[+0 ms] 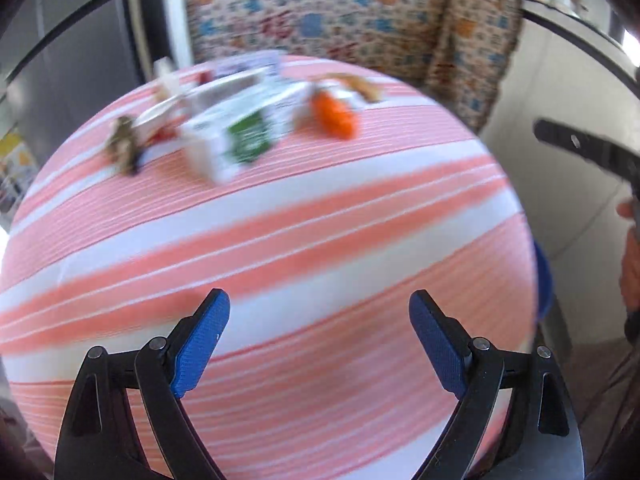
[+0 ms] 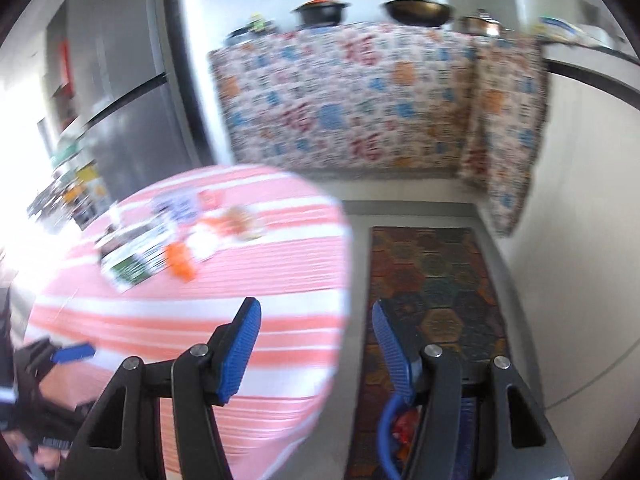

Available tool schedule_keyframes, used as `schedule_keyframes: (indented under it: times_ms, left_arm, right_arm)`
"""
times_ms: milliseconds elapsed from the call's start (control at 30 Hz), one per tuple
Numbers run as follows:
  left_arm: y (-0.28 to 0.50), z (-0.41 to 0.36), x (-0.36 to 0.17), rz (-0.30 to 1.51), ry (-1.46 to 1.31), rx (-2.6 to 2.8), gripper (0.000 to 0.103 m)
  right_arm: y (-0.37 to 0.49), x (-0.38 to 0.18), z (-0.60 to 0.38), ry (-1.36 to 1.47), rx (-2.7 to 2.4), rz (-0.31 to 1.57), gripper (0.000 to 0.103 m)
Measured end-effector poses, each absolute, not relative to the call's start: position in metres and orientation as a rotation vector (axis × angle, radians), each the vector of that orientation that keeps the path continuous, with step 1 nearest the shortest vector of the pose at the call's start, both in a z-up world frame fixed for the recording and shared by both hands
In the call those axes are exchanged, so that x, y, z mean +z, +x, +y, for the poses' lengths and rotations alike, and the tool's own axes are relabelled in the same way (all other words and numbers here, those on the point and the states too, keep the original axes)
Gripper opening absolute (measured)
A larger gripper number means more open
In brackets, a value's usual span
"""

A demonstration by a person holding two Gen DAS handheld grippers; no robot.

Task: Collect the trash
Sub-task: 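Return both tools to the table, left tool toward the gold wrapper, then grasp the gold wrapper with the left tool and lift it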

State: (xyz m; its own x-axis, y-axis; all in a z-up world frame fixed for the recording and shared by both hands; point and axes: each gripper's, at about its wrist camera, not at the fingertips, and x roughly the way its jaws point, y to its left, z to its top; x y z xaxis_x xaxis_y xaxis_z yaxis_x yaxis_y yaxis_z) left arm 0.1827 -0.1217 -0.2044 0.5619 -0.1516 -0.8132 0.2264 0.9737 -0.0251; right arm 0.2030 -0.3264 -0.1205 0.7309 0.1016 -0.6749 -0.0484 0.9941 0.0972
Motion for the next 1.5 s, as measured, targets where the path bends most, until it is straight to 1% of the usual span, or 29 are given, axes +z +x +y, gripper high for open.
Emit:
schedule_keyframes:
  times_ms: [133, 233, 333, 467, 600, 700, 800, 833, 900, 933, 967, 1067, 1133, 1300, 1500]
  left_arm:
    - [0.196, -0.066, -0.213, 0.958, 0.048, -0.123, 0.092]
    - [0.206, -0.042, -0.216, 0.944, 0.042, -0.066, 0.092]
    - [0.213, -0.029, -0.219, 0.943, 0.033, -0.045, 0.096]
    - [0.231, -0.023, -0.217, 0.950, 0.050, -0.030, 0.096]
    - [0.259, -0.015, -0.201, 0.914, 0.079, -0.010, 0.092]
    - [0.285, -0.014, -0.193, 0.888, 0.101, 0.003, 0.088]
    - [0.311, -0.015, -0.193, 0.883, 0.110, 0.008, 0.080]
    - [0.318, -0.015, -0.193, 0.882, 0.113, 0.011, 0.076]
    - [0.325, -0.017, -0.195, 0.878, 0.127, 0.010, 0.062]
    - [0.328, -0.016, -0.196, 0.878, 0.130, 0.005, 0.043]
    - [0.329, -0.015, -0.197, 0.886, 0.127, -0.003, 0.020]
    - [0.318, -0.004, -0.194, 0.881, 0.074, -0.018, 0.012]
    - [0.305, 0.007, -0.187, 0.875, 0.010, -0.055, 0.010]
    - [0.268, 0.046, -0.176, 0.892, -0.189, -0.166, 0.010]
    - [0.255, 0.107, -0.199, 0.944, -0.370, -0.074, 0.011]
  right_arm:
    - [0.206, -0.147, -0.254, 0.002, 0.219, 0.830, 0.059]
    - [0.209, -0.166, -0.212, -0.083, 0.256, 0.878, 0.059]
    - [0.214, -0.182, -0.186, -0.147, 0.273, 0.910, 0.059]
    - [0.213, -0.187, -0.177, -0.156, 0.275, 0.900, 0.060]
    - [0.218, -0.189, -0.179, -0.140, 0.271, 0.897, 0.065]
    - [0.220, -0.189, -0.180, -0.142, 0.271, 0.895, 0.065]
    - [0.220, -0.190, -0.180, -0.144, 0.277, 0.895, 0.065]
    - [0.220, -0.190, -0.180, -0.144, 0.280, 0.895, 0.065]
    - [0.221, -0.190, -0.181, -0.143, 0.281, 0.895, 0.065]
    - [0.221, -0.190, -0.181, -0.144, 0.281, 0.894, 0.065]
    - [0.221, -0.190, -0.181, -0.144, 0.280, 0.894, 0.065]
    - [0.221, -0.190, -0.181, -0.144, 0.282, 0.895, 0.065]
    - [0.222, -0.190, -0.182, -0.145, 0.283, 0.896, 0.065]
    - [0.222, -0.190, -0.181, -0.144, 0.280, 0.897, 0.065]
    - [0.221, -0.191, -0.180, -0.140, 0.272, 0.889, 0.066]
